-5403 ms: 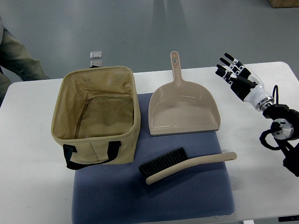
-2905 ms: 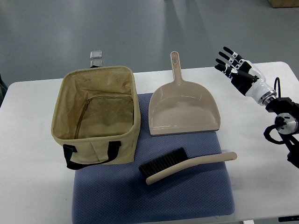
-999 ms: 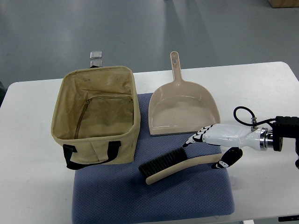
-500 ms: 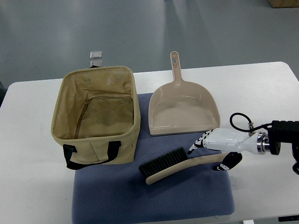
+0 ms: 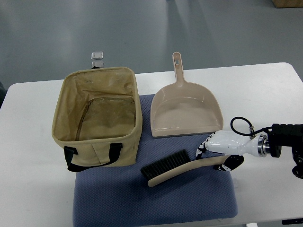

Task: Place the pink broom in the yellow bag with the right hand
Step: 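Close the right hand fingers around the brush handle, then lift the brush with the right hand and carry it over the tan bag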

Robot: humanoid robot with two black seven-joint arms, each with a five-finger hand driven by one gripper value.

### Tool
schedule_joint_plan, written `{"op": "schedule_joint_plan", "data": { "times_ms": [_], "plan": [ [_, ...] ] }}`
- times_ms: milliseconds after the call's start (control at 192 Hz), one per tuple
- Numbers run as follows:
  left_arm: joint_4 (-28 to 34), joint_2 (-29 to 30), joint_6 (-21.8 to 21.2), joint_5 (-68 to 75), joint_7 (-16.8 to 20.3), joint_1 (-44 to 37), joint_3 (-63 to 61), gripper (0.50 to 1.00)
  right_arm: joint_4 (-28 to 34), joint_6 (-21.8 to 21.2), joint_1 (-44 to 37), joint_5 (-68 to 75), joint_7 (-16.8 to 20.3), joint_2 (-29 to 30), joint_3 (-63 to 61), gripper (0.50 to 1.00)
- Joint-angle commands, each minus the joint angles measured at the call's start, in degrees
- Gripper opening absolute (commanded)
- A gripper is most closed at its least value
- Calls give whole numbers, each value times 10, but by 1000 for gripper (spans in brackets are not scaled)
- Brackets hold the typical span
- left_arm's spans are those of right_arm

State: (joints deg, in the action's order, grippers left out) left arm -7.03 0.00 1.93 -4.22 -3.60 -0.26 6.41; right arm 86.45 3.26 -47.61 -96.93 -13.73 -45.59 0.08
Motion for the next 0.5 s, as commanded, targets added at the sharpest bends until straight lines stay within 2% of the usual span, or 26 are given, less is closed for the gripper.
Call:
{"op": "schedule_joint_plan", "data": {
  "times_ms": [0, 99, 375, 495],
  "plan": [
    [0, 0, 0, 0, 0, 0, 0, 1000, -3, 1, 0, -2, 0, 0, 0, 578],
    [0, 0, 0, 0, 0, 0, 0, 1000, -5, 10, -3, -2, 0, -1, -1, 500],
    [0, 0, 0, 0, 0, 1, 0, 1000, -13, 47, -6, 4, -1, -10, -9, 500],
    [0, 0, 0, 0, 0, 1, 0, 1000, -17, 67, -40, 15, -2, -17, -14, 500]
  ]
}}
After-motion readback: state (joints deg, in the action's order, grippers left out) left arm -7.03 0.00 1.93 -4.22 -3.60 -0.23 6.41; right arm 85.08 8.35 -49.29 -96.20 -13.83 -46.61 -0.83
